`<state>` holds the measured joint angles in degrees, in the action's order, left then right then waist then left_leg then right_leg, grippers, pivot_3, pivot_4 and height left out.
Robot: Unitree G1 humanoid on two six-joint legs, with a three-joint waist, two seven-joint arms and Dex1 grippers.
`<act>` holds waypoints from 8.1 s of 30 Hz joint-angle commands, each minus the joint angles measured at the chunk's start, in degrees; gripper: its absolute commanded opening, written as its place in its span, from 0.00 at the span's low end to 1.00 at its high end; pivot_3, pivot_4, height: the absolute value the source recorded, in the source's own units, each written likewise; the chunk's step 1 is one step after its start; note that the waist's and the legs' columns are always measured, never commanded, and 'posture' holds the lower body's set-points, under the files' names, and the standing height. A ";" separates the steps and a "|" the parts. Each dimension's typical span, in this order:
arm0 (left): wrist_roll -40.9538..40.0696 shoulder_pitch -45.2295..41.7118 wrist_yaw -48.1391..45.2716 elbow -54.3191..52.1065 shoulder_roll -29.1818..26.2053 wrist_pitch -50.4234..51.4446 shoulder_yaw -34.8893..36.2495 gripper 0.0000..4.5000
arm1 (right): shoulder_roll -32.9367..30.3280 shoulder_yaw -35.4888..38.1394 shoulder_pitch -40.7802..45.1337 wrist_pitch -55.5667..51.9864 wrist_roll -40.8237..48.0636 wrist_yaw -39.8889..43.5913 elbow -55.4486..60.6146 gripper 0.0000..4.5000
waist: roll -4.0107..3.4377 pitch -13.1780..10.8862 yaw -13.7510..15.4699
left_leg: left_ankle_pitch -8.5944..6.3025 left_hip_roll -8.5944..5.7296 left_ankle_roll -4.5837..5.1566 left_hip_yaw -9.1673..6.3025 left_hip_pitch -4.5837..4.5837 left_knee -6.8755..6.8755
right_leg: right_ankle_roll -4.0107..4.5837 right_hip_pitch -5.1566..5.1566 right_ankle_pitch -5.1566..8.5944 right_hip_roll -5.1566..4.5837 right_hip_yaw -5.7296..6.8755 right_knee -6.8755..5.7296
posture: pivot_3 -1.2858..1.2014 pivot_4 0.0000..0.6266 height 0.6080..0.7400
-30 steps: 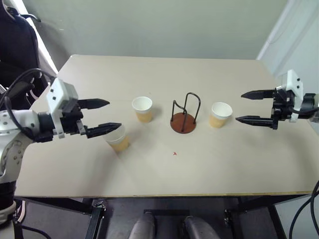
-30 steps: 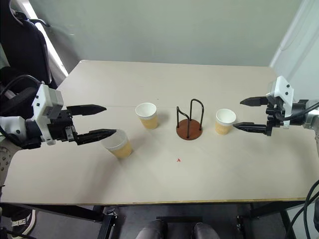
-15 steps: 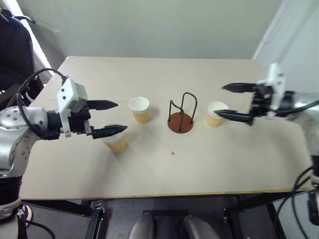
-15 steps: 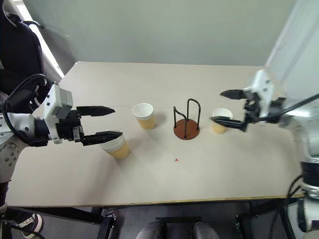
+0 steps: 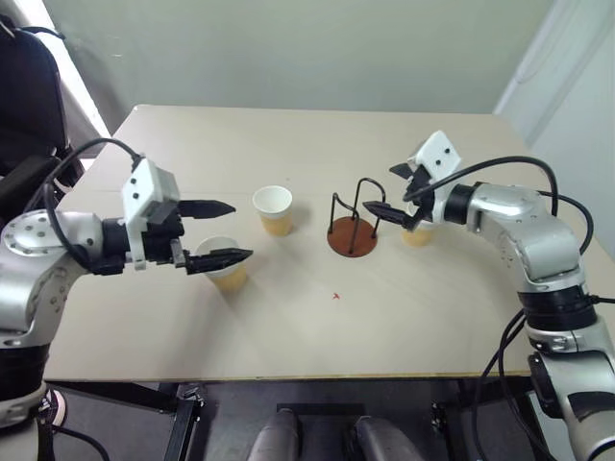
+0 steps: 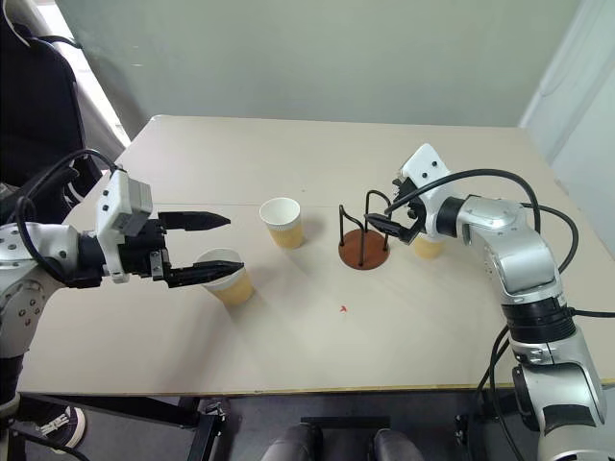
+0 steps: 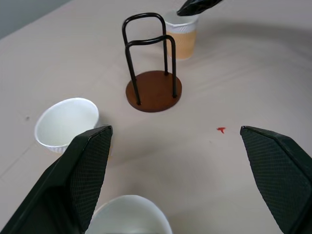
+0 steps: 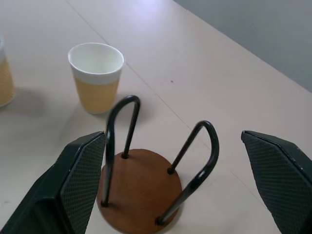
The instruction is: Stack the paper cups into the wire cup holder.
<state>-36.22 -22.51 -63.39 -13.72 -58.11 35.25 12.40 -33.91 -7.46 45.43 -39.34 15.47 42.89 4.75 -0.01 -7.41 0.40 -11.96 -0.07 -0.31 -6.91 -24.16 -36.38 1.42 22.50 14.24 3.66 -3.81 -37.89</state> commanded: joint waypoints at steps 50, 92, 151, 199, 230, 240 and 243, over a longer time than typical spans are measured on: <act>-2.81 5.66 4.27 -7.33 -2.01 3.73 6.23 1.00 | 8.92 -6.13 0.73 5.10 -4.09 7.54 -4.00 0.01 | 0.01 0.00 -0.10 | 0.12 0.03 -0.23 -0.03 0.02 0.21 | 0.23 0.10 -0.08 0.01 0.07 -0.01 | 0.52 0.24 1.00; -2.12 6.88 4.76 -7.56 -2.96 3.17 6.36 1.00 | 2.50 -13.95 -0.56 23.63 -0.59 45.87 -9.62 0.53 | 0.03 0.02 -0.17 | 0.35 0.12 -0.42 -0.06 0.09 0.19 | 0.51 0.03 -0.20 0.03 0.26 -0.05 | 0.52 0.24 1.00; -6.62 12.02 2.77 -19.01 -7.49 6.89 14.65 1.00 | -6.97 -8.03 13.35 48.32 -24.26 28.87 -47.23 0.47 | -0.05 -0.02 0.03 | 0.23 0.21 -0.47 -0.06 0.08 0.29 | 0.63 0.08 -0.20 0.08 0.32 -0.08 | 0.52 0.24 1.00; -4.26 8.64 3.05 -14.91 -6.74 3.09 8.85 1.00 | -5.89 -7.66 11.33 12.66 7.31 45.58 0.98 0.00 | -0.01 -0.01 -0.11 | 0.30 0.22 -0.56 -0.14 0.09 0.27 | 0.73 0.03 -0.05 0.13 0.40 -0.07 | 0.52 0.24 1.00; 10.73 12.19 -5.41 -1.01 -14.67 -7.53 3.11 1.00 | -17.40 10.02 3.77 3.32 18.95 48.92 -5.82 0.99 | 0.02 0.00 0.75 | 0.28 0.16 -0.55 -0.20 0.02 0.26 | 0.73 0.01 -0.05 0.10 0.38 -0.02 | 0.52 0.24 1.00; 19.43 4.31 -7.95 5.24 -13.26 -15.60 -8.55 1.00 | -22.14 25.94 -13.79 -5.99 29.04 38.09 2.86 0.99 | 0.05 0.02 -0.24 | 0.18 0.18 -0.70 -0.16 0.09 0.33 | 0.73 0.03 0.08 0.15 0.37 -0.08 | 0.52 0.24 1.00; 21.87 0.13 -8.10 7.87 -10.70 -17.66 -12.25 1.00 | -19.97 28.43 -15.85 -10.12 36.64 34.11 9.60 0.99 | 0.04 0.01 -0.33 | 0.24 0.21 -0.65 -0.18 0.10 0.31 | 0.68 0.02 0.10 0.20 0.36 -0.13 | 0.52 0.24 1.00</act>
<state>-15.90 -20.57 -71.21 -6.67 -69.26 19.28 0.83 -54.10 17.42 29.65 -47.60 47.00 79.00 9.24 0.03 -7.40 0.06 -11.67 0.13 -0.92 -7.10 -24.08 -36.07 2.02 22.51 14.36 3.86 -3.45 -38.02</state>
